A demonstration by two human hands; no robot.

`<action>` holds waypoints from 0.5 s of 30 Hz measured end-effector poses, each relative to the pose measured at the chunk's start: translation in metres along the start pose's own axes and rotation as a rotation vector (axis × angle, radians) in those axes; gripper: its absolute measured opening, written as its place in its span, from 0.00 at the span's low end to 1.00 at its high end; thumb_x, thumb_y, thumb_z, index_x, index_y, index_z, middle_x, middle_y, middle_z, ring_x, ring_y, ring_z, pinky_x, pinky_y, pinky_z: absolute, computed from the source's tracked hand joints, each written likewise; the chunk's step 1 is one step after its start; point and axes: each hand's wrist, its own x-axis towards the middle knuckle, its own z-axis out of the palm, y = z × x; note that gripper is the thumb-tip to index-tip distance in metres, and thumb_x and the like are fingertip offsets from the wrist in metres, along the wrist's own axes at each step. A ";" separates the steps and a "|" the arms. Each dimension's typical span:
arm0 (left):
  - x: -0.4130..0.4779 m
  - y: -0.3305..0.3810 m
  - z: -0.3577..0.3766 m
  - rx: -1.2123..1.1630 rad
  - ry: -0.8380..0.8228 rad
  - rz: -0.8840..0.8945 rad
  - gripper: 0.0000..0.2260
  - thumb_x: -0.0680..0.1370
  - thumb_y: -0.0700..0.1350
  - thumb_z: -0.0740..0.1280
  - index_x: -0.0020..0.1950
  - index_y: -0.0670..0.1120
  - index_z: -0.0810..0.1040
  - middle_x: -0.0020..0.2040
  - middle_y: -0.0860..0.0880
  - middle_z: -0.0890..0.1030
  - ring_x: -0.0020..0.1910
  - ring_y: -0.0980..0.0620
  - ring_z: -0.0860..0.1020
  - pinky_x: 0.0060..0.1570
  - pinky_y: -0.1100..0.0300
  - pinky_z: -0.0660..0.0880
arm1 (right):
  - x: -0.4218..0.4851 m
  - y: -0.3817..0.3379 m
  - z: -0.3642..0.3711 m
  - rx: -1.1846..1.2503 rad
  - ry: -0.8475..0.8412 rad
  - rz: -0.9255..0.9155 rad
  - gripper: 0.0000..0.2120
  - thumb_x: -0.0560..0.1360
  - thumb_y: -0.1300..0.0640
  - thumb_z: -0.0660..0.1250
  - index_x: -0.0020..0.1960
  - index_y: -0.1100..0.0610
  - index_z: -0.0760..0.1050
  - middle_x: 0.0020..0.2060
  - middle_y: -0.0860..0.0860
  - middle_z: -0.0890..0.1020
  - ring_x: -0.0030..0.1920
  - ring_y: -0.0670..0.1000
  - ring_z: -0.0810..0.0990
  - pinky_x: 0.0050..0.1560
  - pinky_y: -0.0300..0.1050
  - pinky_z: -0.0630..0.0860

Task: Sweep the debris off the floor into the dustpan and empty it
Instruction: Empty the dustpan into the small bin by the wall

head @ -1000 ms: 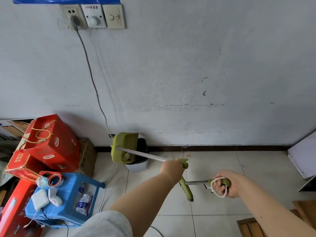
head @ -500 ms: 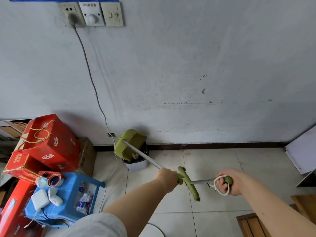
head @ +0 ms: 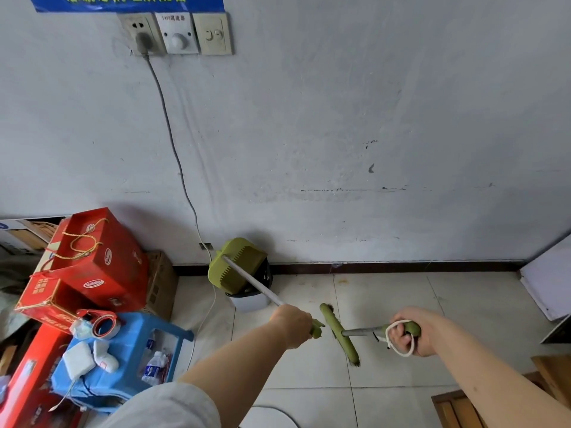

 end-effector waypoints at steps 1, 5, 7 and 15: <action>-0.001 0.000 0.002 0.012 -0.012 0.008 0.10 0.81 0.41 0.59 0.57 0.38 0.75 0.50 0.43 0.79 0.41 0.43 0.78 0.35 0.53 0.71 | 0.001 0.000 0.001 0.006 -0.007 0.005 0.13 0.78 0.64 0.56 0.35 0.66 0.70 0.17 0.54 0.69 0.13 0.49 0.67 0.15 0.32 0.62; -0.006 -0.005 0.004 -0.027 -0.014 -0.017 0.10 0.81 0.43 0.59 0.57 0.39 0.75 0.47 0.43 0.79 0.38 0.45 0.74 0.36 0.53 0.71 | 0.003 0.001 0.005 0.011 -0.016 0.020 0.13 0.77 0.64 0.56 0.35 0.65 0.70 0.18 0.53 0.69 0.13 0.49 0.67 0.15 0.32 0.62; -0.009 -0.010 0.006 -0.075 -0.012 -0.032 0.11 0.81 0.44 0.59 0.57 0.39 0.74 0.42 0.44 0.76 0.38 0.45 0.74 0.37 0.54 0.72 | 0.004 0.002 0.007 0.009 -0.017 0.020 0.14 0.77 0.64 0.56 0.34 0.65 0.70 0.18 0.54 0.69 0.13 0.49 0.66 0.15 0.32 0.62; -0.020 -0.034 0.009 -0.089 0.008 -0.023 0.15 0.82 0.49 0.56 0.58 0.39 0.73 0.41 0.44 0.76 0.40 0.43 0.76 0.39 0.49 0.75 | 0.006 0.006 0.018 -0.026 -0.030 0.014 0.20 0.76 0.65 0.57 0.27 0.67 0.72 0.18 0.54 0.69 0.14 0.49 0.66 0.15 0.33 0.63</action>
